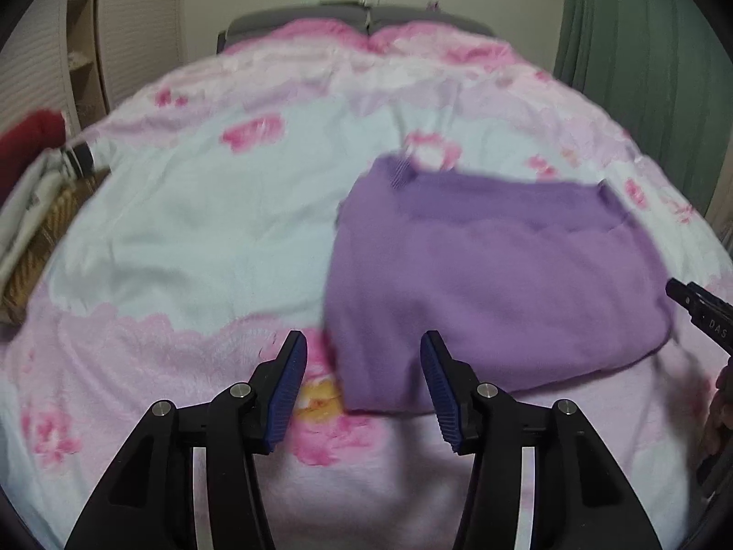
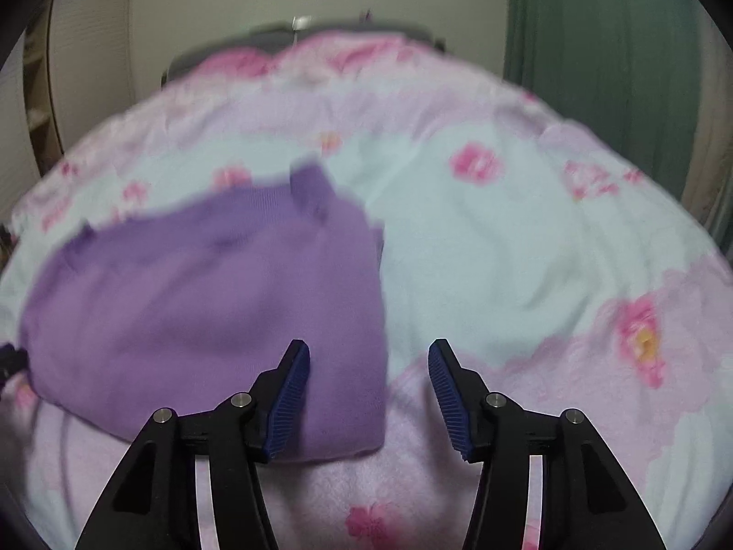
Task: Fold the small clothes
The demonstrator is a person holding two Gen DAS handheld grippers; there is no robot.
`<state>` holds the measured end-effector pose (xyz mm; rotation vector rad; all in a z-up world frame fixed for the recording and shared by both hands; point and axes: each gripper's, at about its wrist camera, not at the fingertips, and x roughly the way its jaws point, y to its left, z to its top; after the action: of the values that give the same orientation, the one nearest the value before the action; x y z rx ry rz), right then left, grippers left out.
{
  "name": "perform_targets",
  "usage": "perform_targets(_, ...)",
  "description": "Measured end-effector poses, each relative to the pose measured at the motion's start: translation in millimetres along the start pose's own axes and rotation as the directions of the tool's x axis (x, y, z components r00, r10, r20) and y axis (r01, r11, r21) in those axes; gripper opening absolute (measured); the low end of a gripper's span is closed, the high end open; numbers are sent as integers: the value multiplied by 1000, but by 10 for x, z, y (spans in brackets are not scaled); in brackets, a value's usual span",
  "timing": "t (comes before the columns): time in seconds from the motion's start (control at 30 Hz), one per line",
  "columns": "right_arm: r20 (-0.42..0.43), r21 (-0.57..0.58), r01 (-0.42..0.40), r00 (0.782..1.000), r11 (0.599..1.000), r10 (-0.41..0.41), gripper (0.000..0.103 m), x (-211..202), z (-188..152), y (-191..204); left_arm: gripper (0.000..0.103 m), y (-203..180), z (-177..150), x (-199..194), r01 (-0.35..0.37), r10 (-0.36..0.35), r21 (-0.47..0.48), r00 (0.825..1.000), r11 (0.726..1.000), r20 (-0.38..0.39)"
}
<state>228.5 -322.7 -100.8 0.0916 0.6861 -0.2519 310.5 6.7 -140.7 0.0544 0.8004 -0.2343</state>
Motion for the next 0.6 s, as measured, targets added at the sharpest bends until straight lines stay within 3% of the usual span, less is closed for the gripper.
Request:
perform_targets(0.13,38,-47,-89,995,995,91,55,-58,164,263,52,-379,232,-108,44,-47,53,997,998,55)
perform_targets(0.3,8,-137,-127,992,982,129,55,130,191,649,52,-720,357,215,78,-81,99,996,992,25)
perform_targets(0.4,-48,-154,-123,992,980,117,55,324,115,707,54,-664,332,466,68,-67,60,998,996,-20)
perform_targets(0.5,-114,-135,-69,992,988,53,57,576,76,600,56,-477,280,576,69,-69,5,997,998,-25)
perform_targets(0.6,-146,-89,-92,986,992,78,61,701,46,464,56,-379,243,642,43,-43,16,999,999,-31)
